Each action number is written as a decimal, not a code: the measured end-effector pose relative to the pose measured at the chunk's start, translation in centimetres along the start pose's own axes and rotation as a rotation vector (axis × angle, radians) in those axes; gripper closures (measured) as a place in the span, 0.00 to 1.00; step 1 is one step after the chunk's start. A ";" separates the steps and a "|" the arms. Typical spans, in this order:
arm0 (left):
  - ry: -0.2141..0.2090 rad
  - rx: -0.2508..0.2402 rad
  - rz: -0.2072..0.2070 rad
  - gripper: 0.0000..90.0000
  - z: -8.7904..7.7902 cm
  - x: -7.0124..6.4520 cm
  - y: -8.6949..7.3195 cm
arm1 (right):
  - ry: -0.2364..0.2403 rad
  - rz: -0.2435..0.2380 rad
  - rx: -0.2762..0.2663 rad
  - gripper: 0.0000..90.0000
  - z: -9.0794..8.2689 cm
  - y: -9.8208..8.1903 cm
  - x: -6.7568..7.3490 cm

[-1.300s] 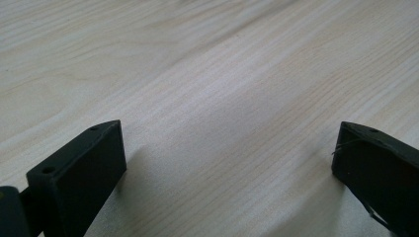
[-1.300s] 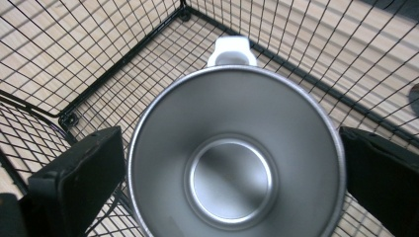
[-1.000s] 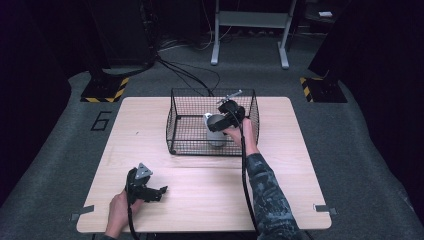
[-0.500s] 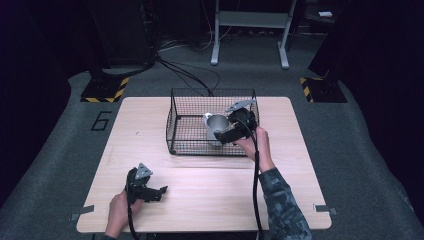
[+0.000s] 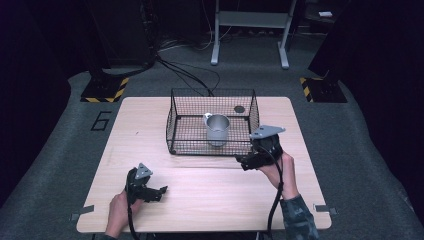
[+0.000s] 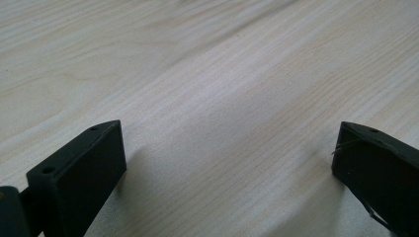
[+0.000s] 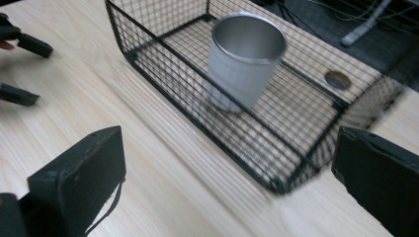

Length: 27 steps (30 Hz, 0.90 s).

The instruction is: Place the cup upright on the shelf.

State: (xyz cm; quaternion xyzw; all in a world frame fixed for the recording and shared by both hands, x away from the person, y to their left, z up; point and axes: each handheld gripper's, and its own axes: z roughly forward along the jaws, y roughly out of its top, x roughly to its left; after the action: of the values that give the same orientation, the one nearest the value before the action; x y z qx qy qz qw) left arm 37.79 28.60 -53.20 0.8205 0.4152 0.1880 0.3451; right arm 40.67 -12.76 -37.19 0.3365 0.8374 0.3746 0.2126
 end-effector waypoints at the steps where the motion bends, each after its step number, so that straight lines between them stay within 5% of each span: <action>1: 0.000 0.000 0.000 0.00 0.0 0.0 0.0 | -0.010 0.014 -0.001 0.00 -0.3 -0.7 -0.1; 9: 0.000 0.000 -0.001 0.00 0.0 0.0 0.0 | -0.055 0.146 -0.003 0.00 -1.4 -7.0 -1.9; 18: 0.000 0.000 0.000 0.00 0.0 0.0 0.0 | -0.136 0.325 0.045 0.00 -0.8 -14.9 -4.5; 27: 0.000 0.000 0.000 0.00 0.0 0.0 0.0 | -0.209 0.410 0.094 0.00 0.5 -19.1 -6.3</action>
State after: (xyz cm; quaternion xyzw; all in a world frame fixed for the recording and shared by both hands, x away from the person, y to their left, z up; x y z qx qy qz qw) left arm 37.79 28.60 -53.20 0.8204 0.4153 0.1879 0.3451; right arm 37.54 -26.48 -51.55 0.5461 0.7414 0.3339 0.2016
